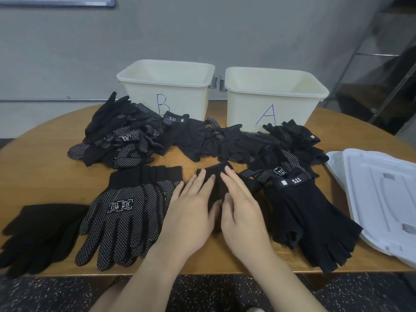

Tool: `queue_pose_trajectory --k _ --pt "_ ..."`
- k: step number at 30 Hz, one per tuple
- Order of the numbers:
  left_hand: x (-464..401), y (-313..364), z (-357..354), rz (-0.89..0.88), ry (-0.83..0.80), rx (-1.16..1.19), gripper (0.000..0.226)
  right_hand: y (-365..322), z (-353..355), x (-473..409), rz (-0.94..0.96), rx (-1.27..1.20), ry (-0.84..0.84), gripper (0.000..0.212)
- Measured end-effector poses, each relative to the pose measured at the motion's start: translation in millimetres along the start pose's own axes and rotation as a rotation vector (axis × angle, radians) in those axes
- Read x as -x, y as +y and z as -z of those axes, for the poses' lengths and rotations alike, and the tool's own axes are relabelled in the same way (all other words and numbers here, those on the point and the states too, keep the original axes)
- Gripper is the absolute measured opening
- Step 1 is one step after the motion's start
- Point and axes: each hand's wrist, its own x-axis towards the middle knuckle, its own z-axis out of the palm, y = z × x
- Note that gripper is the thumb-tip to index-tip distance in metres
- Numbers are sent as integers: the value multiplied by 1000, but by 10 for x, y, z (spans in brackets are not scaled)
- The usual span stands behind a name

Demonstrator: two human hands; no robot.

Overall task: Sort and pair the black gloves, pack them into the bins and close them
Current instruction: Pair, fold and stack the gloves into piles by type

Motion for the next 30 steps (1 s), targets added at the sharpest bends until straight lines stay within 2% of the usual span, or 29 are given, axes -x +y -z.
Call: queue_pose_trajectory --k 5,10,17,21,24,27,30 --pt "-8 -11 -43 8 8 -1 62 83 28 -31 -60 144 -68 51" --pt "-3 -9 -43 3 -6 -29 60 127 22 -39 -111 392 -227 59" --pt "31 4 -26 -6 -39 -146 58 113 25 -47 -159 480 -295 62" --pt "108 -57 30 -53 -59 -211 57 93 14 -16 -216 544 -267 66" --pt "221 -158 131 -91 -62 -209 64 49 15 1 -228 584 -250 69" --pt "381 -316 289 -67 8 -171 62 -30 51 46 -151 618 -210 72" --pt "619 -550 475 28 111 -115 54 -171 24 136 -19 608 -178 72"
